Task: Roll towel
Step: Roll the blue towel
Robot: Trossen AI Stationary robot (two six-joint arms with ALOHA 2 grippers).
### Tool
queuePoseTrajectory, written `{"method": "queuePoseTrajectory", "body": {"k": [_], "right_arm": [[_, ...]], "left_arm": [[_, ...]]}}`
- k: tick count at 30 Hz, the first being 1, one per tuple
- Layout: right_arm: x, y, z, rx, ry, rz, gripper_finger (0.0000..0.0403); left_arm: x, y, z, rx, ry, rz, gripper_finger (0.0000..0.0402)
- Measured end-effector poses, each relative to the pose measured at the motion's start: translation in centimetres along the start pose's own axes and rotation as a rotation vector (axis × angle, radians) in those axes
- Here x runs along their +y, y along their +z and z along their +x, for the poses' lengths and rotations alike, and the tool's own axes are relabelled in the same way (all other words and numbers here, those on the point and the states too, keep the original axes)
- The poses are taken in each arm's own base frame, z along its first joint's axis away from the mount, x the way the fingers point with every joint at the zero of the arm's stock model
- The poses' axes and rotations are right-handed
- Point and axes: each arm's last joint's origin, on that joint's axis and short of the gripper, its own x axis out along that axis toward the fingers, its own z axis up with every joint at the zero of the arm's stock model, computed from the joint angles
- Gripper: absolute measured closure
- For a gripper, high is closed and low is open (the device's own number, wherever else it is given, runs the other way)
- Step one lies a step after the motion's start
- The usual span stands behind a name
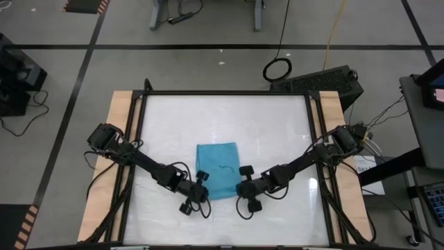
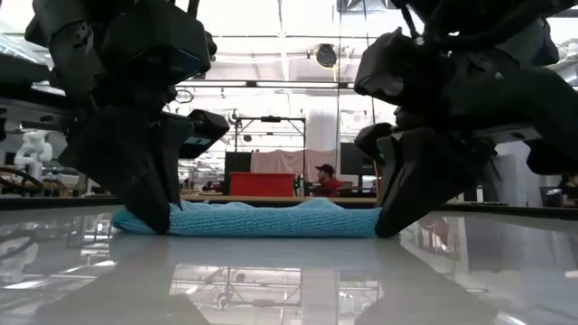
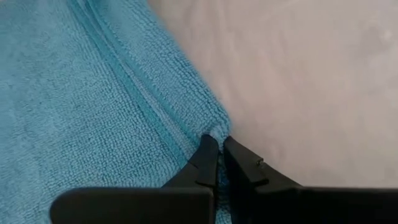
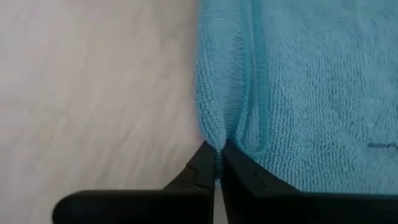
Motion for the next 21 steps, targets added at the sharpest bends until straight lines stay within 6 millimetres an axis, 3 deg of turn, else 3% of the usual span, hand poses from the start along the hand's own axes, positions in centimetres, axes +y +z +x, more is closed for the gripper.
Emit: {"method": "queuePoseTrajectory", "body": {"k": [11,21], "right_arm": [[1.3,0.9,-1.6,-0.027,0.202,0.286,0.0402],[2.0,2.2,-2.0,-0.098,0.364,0.444,0.0402]], "left_arm": [[0.9,1.3,-2.0,-0.088,-0.091,-0.241,0.0387],[2.3,1.1,-2.1,-0.066,-0.203,-0.435,0.0387]]}}
